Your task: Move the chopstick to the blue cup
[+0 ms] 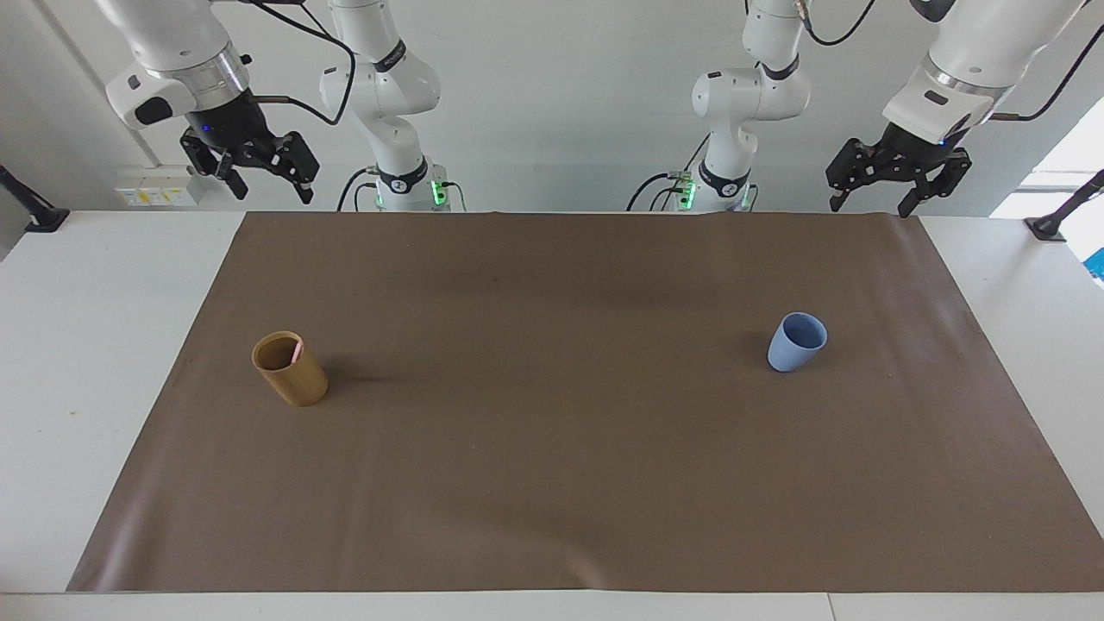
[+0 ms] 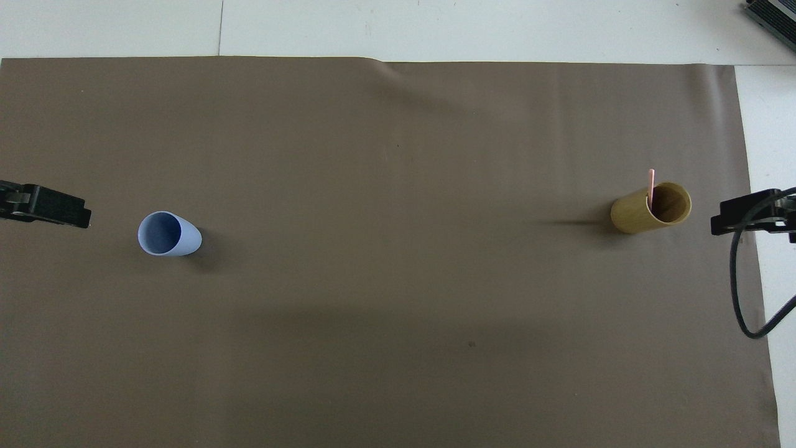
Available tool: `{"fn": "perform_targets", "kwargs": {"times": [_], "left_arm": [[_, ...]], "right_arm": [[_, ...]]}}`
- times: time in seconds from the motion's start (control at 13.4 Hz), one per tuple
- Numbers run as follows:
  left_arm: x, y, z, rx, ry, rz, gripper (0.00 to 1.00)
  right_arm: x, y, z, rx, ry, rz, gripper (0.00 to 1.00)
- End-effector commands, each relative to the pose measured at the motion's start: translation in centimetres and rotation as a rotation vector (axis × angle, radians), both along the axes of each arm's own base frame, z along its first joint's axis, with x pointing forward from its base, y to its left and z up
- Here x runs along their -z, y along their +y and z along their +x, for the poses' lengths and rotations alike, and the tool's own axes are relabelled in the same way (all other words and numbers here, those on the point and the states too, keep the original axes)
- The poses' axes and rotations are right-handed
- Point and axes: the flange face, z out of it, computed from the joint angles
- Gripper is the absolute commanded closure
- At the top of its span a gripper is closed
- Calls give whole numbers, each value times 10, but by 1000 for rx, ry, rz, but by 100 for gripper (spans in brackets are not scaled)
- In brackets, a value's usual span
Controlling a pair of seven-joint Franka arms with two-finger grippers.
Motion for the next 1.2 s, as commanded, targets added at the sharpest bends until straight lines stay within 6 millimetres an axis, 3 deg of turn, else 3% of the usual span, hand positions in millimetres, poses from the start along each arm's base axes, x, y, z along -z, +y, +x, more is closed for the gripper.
{"fn": "perform_targets", "kwargs": {"times": [0.0, 0.3, 0.6, 1.12], "left_arm": [[1, 3, -3, -5, -13, 13, 0], [0, 1, -3, -12, -16, 12, 0], [0, -15, -4, 16, -14, -3, 0], [-2, -7, -7, 2, -11, -2, 0]], "right_arm": [[-2, -1, -5, 5, -16, 17, 0], [-2, 0, -5, 4, -16, 17, 0], [-2, -1, -5, 5, -16, 17, 0], [-2, -1, -5, 5, -16, 17, 0]]}}
